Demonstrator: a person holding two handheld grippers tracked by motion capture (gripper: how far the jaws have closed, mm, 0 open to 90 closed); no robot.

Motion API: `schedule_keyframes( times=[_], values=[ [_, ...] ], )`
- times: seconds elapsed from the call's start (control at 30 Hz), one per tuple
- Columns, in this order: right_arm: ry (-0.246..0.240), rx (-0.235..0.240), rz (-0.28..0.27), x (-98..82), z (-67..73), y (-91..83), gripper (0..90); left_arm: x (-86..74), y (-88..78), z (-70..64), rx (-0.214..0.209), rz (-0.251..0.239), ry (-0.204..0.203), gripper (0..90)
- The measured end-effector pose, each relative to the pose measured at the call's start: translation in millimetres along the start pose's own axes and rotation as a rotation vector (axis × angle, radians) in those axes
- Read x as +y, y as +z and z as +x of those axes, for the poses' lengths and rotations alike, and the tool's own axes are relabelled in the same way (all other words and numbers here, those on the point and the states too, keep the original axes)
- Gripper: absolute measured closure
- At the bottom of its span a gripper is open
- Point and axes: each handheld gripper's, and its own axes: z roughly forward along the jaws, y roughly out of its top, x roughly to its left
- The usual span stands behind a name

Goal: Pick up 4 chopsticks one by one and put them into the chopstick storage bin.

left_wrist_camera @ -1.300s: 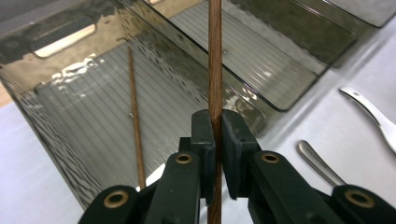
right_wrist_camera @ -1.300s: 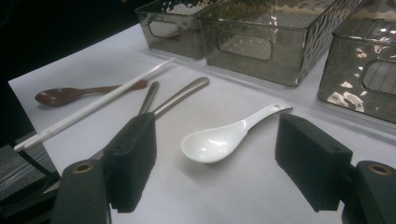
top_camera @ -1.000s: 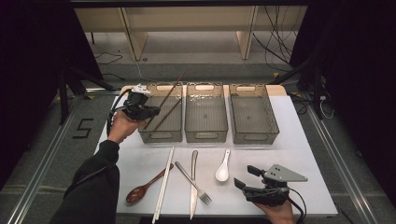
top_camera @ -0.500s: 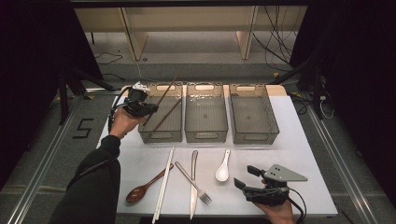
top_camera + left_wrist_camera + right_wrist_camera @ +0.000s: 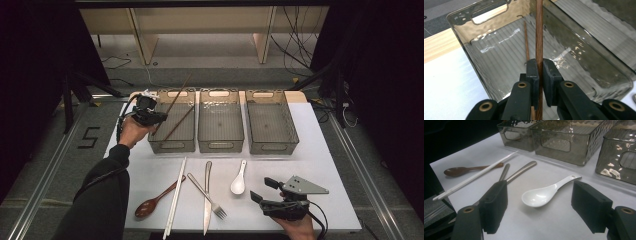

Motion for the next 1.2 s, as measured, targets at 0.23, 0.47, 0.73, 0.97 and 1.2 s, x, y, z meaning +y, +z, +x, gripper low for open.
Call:
schedule_keyframes(
  times=[0.23,0.47,0.73,0.97,1.2],
  values=[
    [0.001,0.002,0.002,0.0,0.1,0.1,30.2,-0.8,1.0,3.5,0.011,-0.007,-0.011,83.3],
    [0.0,0.003,0.003,0.0,0.5,0.3,30.1,-4.6,5.7,4.1,0.009,-0.003,-0.02,83.3],
    [-0.002,0.003,0.004,0.0,0.6,0.4,30.1,-10.4,9.9,3.7,0.006,0.016,-0.027,83.1],
    [-0.002,0.003,0.005,0.0,1.0,0.3,30.1,-14.0,14.1,2.2,0.006,0.03,-0.028,82.9],
    [-0.002,0.003,0.006,0.0,1.1,0.4,30.2,-16.1,17.1,1.1,-0.002,0.047,-0.041,82.6]
  ],
)
